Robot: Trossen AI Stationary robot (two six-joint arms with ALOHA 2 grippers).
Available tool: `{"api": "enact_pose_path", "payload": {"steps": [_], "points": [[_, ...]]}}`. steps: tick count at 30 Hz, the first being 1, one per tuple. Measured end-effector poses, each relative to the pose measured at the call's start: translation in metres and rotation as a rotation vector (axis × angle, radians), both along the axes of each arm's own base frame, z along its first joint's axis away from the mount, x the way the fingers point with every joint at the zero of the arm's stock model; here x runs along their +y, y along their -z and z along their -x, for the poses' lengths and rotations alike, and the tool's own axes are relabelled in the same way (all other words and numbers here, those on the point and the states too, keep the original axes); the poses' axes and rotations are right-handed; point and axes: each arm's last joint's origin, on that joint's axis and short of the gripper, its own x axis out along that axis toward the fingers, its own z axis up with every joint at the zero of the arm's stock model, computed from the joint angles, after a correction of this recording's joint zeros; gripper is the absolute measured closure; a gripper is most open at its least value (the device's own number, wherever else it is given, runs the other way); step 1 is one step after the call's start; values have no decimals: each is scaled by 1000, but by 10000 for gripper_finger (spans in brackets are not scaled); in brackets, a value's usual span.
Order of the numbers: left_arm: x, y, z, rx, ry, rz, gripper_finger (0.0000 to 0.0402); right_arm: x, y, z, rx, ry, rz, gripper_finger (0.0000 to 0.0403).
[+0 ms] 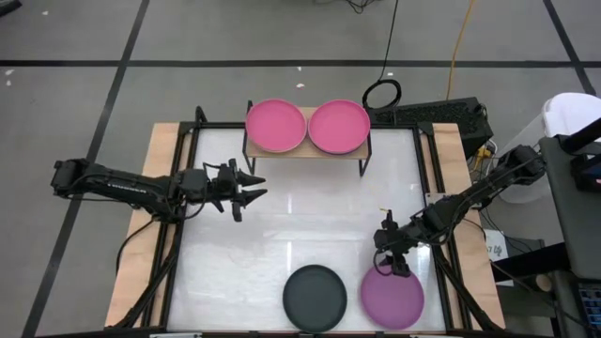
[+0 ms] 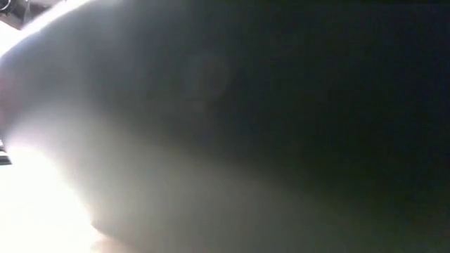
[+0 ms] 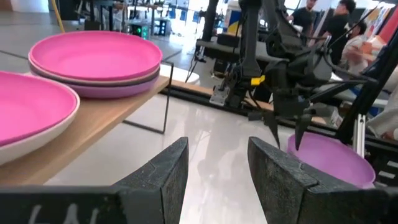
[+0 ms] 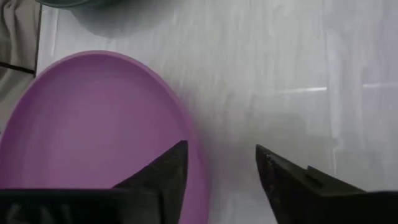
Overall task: Place and stack plates onto a shelf
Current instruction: Stack the violet plate on top of the left pink plate on the shelf
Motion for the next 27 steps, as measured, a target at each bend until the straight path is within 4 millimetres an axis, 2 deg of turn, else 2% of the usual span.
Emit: {"api": "enact_pose_path", "payload": {"steps": [4, 8, 19, 27], "points": [[0, 0, 0, -3, 0, 3, 231, 0, 0, 0, 2, 10, -6, 199], [0, 0, 0, -5, -1, 18, 231, 0, 0, 0, 12, 22, -11, 186], [0, 0, 0, 1, -1, 20, 231, 3, 1, 2, 15, 28, -11, 193], [0, 0, 0, -2, -2, 38, 231, 12, 14, 3, 72, -10, 44, 194]]}}
